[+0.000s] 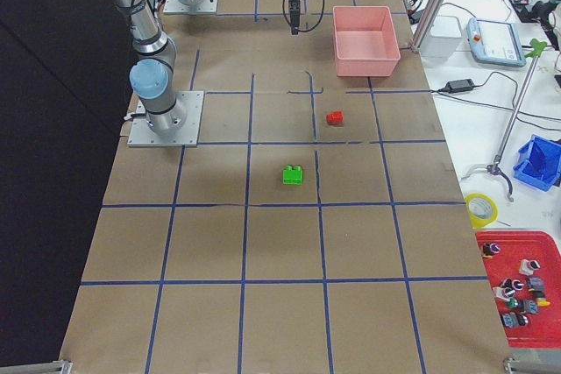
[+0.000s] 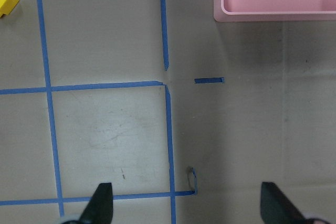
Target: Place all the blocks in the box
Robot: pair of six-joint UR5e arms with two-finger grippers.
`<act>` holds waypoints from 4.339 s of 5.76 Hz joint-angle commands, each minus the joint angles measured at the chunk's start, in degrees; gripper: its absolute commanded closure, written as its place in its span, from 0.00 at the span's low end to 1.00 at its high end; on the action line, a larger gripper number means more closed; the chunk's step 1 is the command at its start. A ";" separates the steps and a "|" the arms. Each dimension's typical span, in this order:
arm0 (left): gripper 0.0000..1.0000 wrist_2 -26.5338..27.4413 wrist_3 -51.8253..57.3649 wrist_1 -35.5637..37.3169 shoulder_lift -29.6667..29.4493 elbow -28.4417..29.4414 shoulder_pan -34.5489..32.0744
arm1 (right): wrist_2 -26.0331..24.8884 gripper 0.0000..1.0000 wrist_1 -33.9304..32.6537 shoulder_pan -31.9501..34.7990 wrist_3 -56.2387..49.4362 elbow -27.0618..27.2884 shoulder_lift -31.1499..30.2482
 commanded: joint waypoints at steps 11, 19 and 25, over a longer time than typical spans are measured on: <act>0.00 0.88 23.41 5.15 -3.79 -2.64 39.44 | -0.49 0.00 1.81 -2.60 -7.79 1.44 -2.16; 0.01 0.00 31.29 40.25 -22.07 -22.23 46.03 | 0.65 0.00 -18.75 -43.02 -46.75 12.96 5.18; 0.01 -3.87 31.46 40.52 -23.59 -23.46 46.23 | 3.91 0.00 -37.29 -46.48 -48.01 18.30 20.07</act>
